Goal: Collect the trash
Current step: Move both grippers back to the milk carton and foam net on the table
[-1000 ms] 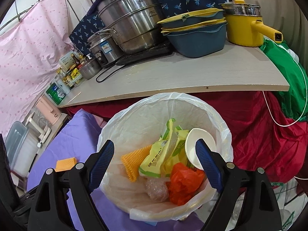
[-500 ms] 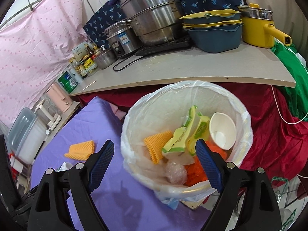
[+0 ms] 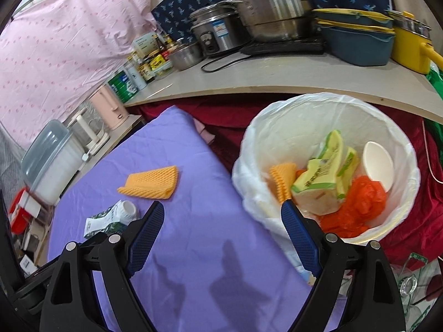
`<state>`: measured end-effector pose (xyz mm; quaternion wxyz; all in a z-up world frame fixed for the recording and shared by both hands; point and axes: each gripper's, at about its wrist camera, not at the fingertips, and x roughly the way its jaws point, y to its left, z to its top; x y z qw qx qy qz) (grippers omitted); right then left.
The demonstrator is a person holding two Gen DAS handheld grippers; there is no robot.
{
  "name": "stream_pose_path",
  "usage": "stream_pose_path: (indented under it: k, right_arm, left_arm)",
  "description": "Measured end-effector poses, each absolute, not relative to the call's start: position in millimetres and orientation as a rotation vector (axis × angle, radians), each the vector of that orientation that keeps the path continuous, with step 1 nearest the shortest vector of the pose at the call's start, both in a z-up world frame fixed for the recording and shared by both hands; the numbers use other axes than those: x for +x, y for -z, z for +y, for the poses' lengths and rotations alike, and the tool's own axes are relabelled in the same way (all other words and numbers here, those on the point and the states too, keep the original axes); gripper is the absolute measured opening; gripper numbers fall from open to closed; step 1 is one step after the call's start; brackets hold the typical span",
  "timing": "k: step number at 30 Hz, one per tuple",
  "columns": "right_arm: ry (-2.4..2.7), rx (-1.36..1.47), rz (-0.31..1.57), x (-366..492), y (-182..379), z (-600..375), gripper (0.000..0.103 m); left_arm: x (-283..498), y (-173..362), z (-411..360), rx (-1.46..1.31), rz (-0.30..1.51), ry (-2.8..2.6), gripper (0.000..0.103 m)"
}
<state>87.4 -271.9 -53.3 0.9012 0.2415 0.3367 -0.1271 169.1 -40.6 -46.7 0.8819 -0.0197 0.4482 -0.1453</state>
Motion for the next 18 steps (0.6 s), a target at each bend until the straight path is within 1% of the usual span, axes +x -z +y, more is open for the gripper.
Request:
stream_pose_path:
  k: [6, 9, 14, 18]
  right_arm:
    - [0.199, 0.468, 0.729, 112, 60, -244, 0.083]
    - [0.18, 0.448, 0.742, 126, 62, -232, 0.081]
    - [0.126, 0.425, 0.763, 157, 66, -216, 0.07]
    - [0.105, 0.42, 0.774, 182, 68, -206, 0.065]
  left_arm:
    - [181, 58, 0, -0.088, 0.965, 0.214, 0.075]
    - [189, 63, 19, -0.11, 0.978, 0.164, 0.075]
    - [207, 75, 42, -0.137, 0.999, 0.1, 0.075]
    - [223, 89, 48, -0.123, 1.023, 0.071, 0.074]
